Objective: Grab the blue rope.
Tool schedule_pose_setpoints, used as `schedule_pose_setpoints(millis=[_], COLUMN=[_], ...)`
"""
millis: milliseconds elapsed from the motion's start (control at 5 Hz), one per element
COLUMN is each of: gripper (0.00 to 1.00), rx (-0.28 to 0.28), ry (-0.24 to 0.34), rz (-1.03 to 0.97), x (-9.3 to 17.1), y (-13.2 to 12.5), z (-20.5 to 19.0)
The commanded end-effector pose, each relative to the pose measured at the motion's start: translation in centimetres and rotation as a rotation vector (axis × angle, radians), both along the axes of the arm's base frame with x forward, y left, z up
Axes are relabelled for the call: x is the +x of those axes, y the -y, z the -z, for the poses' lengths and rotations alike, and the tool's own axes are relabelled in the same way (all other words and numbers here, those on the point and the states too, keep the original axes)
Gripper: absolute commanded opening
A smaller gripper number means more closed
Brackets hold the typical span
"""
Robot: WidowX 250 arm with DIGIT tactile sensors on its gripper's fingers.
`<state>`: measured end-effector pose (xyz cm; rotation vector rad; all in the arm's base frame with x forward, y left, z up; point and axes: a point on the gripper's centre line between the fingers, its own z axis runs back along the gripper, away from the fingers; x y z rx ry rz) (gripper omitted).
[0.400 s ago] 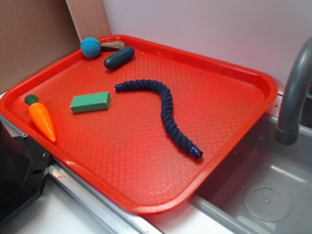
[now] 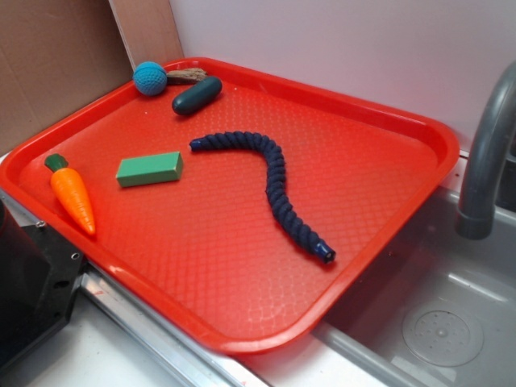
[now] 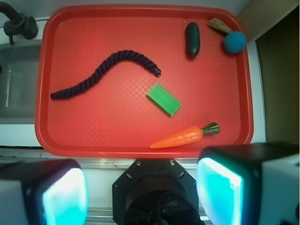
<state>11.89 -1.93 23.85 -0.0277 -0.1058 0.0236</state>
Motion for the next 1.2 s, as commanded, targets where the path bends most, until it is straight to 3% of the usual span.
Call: schedule_pose_setpoints(millis=[0, 200, 400, 800, 1000], gripper=[1.00, 1.00, 1.00, 1.00, 1.00], rx=[0.029, -0.021, -0.021, 0.003, -0.013], ry=[-0.229, -0.199, -0.170, -0.207, -0.232], rz=[-0.261, -0.369, -0.341, -0.349, -0.382], x=[5.4, 7.6, 8.6, 10.9, 10.0], y=[4.8, 8.1, 10.0, 11.0, 10.0], z=[9.4, 13.5, 15.8, 19.5, 20.5])
